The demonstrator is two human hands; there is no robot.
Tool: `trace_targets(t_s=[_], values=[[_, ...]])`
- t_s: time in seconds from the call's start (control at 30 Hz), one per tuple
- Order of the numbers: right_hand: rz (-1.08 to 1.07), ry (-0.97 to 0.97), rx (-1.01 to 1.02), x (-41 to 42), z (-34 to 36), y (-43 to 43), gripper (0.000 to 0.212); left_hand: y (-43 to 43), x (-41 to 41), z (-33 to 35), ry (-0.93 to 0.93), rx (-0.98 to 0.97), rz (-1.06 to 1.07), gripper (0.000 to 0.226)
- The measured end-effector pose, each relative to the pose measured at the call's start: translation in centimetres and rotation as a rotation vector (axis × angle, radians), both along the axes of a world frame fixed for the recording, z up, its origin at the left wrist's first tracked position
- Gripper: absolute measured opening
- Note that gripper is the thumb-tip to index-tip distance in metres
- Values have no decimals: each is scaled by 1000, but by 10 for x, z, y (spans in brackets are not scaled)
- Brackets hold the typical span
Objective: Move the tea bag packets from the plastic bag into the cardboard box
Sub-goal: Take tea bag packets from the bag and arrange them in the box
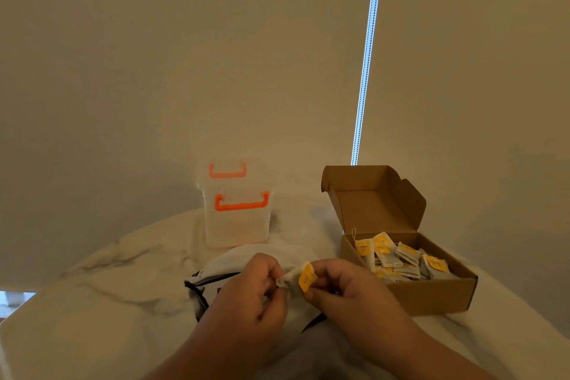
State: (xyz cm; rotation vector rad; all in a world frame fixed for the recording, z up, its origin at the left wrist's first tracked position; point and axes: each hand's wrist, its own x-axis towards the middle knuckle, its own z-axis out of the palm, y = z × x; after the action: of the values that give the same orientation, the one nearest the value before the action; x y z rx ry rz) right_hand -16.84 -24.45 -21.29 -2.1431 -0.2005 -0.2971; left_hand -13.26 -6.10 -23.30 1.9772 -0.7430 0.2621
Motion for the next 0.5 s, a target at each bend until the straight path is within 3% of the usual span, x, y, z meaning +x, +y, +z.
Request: trace_targets(t_s=[0.1,0.23,0.37,0.5], values=[[-3,-16,126,-2,3,3,9,0,0,3,-75,108,23,15],[-71,11,242,-3,15,-12,11,4,2,4,-75,151,85,18],[-400,-73,218,-3,36,-56,17,10,9,-1,-29,221,105,25],[-649,-162,147,4,45,-102,7,11,12,-2,-1,212,106,29]])
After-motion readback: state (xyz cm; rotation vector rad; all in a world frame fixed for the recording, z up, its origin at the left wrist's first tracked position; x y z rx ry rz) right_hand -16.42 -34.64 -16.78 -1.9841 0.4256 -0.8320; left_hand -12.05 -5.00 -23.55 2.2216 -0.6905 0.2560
